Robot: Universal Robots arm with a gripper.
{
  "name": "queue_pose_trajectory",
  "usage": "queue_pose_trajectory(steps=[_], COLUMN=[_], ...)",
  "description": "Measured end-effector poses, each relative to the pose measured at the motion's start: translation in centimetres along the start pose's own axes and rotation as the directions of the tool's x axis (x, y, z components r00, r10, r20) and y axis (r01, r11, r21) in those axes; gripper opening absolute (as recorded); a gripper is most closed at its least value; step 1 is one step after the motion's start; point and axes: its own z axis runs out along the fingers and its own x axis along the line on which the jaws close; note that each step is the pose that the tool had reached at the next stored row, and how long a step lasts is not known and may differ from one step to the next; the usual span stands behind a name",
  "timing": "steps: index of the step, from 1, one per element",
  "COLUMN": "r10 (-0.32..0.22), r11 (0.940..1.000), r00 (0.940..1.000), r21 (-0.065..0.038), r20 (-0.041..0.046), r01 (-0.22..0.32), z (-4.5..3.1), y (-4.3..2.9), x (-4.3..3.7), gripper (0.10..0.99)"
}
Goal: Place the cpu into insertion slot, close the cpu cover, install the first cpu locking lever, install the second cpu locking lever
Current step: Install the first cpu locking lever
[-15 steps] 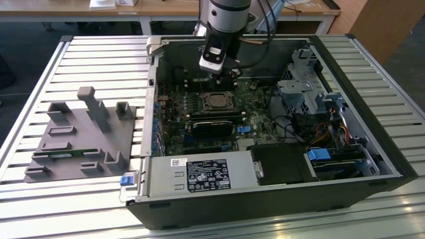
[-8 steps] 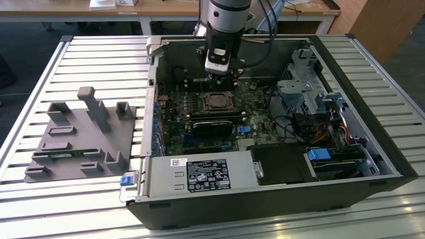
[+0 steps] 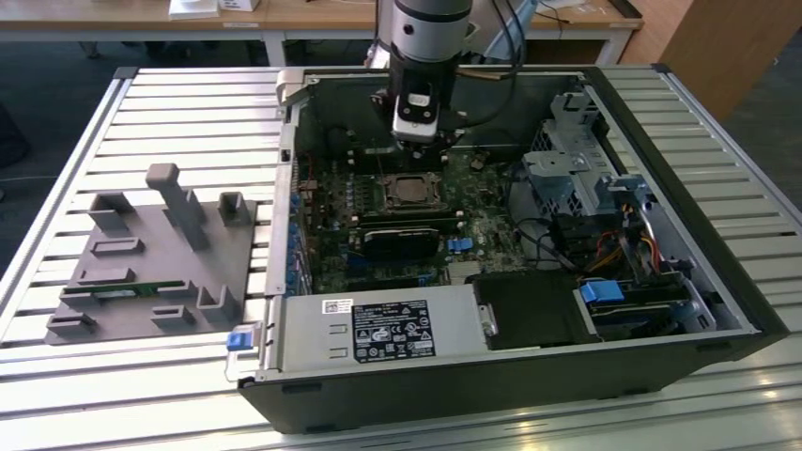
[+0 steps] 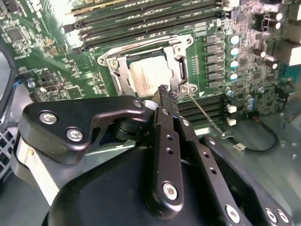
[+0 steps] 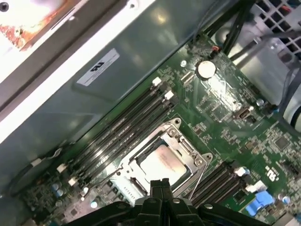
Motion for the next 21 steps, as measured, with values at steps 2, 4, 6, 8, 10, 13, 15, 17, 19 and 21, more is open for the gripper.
queue_pose_trajectory(steps=[2,4,6,8,10,13,15,17,19,21], r10=[-0.035,-0.067,-0.088,-0.097,-0.107,-0.147,-0.183,-0.218,-0.253,-0.288], r11=[0.9994,0.9977,0.9961,0.9953,0.9941,0.9888,0.9829,0.9757,0.9673,0.9574], r00=[0.9994,0.9977,0.9961,0.9952,0.9939,0.9887,0.9828,0.9756,0.9672,0.9573], r21=[0.001,0.002,0.000,-0.010,-0.018,-0.018,-0.017,-0.015,-0.013,-0.012], r20=[-0.0010,-0.0013,0.0032,0.0163,0.0269,0.0289,0.0278,0.0265,0.0251,0.0236], r01=[0.035,0.067,0.088,0.097,0.107,0.148,0.183,0.218,0.253,0.289], z=[0.02,0.05,0.08,0.13,0.19,0.26,0.32,0.37,0.43,0.48], y=[-0.01,-0.01,-0.01,-0.02,-0.01,-0.02,-0.03,-0.03,-0.03,-0.03], x=[0.00,0.00,0.00,0.00,0.00,0.00,0.00,-0.01,-0.01,-0.01], gripper=[0.106,0.106,0.106,0.106,0.106,0.106,0.106,0.106,0.106,0.106])
